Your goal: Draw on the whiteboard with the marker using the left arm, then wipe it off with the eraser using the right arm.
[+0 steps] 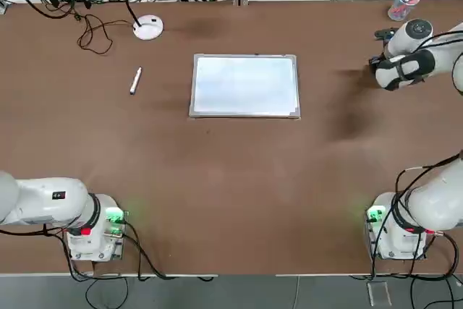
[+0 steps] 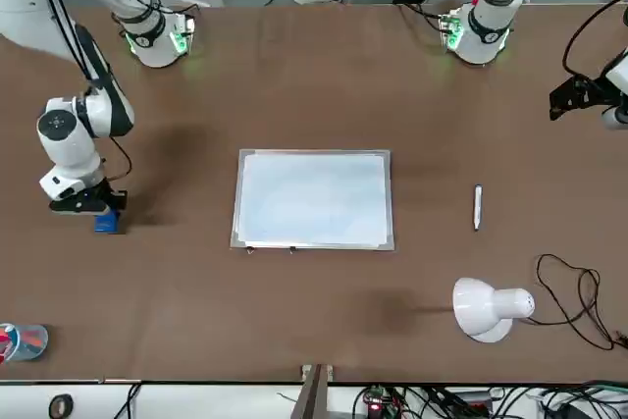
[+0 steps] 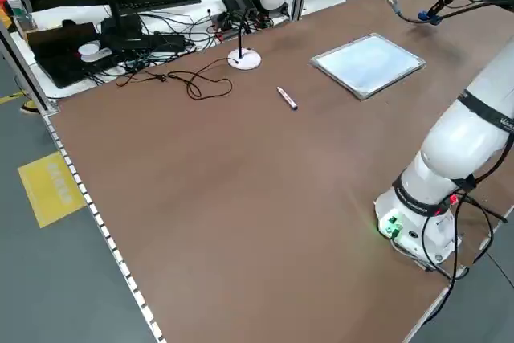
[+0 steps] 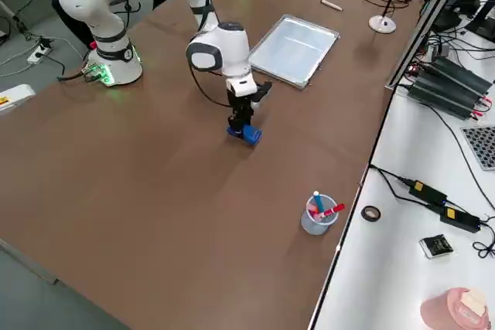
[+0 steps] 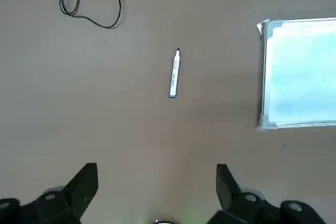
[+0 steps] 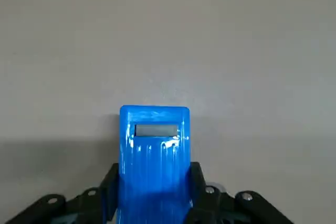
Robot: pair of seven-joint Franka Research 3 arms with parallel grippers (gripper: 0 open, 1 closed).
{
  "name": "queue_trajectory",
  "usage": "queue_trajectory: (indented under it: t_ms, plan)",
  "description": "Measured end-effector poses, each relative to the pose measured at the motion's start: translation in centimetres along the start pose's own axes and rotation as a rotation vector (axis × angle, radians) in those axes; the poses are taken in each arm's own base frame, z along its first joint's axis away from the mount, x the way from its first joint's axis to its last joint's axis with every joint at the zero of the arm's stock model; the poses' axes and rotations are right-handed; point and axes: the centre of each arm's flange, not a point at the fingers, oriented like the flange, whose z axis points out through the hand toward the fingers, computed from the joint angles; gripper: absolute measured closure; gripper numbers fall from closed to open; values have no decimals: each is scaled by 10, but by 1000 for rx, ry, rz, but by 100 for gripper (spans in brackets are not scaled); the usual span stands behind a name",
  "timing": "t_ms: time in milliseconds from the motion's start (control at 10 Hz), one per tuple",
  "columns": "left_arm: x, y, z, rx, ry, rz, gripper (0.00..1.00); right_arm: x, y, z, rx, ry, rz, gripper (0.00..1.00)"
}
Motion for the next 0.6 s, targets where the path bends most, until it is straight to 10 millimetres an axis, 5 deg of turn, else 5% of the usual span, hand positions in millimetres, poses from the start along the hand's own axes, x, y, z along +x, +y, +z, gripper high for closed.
queue_trajectory:
  t_ms: [400, 600]
  plan:
    - [0, 0, 0, 0, 0, 0, 0, -2, -3, 6, 2, 1, 21, 44]
    - [0, 0, 0, 0, 0, 0, 0, -1, -5, 5, 5, 2, 46, 31]
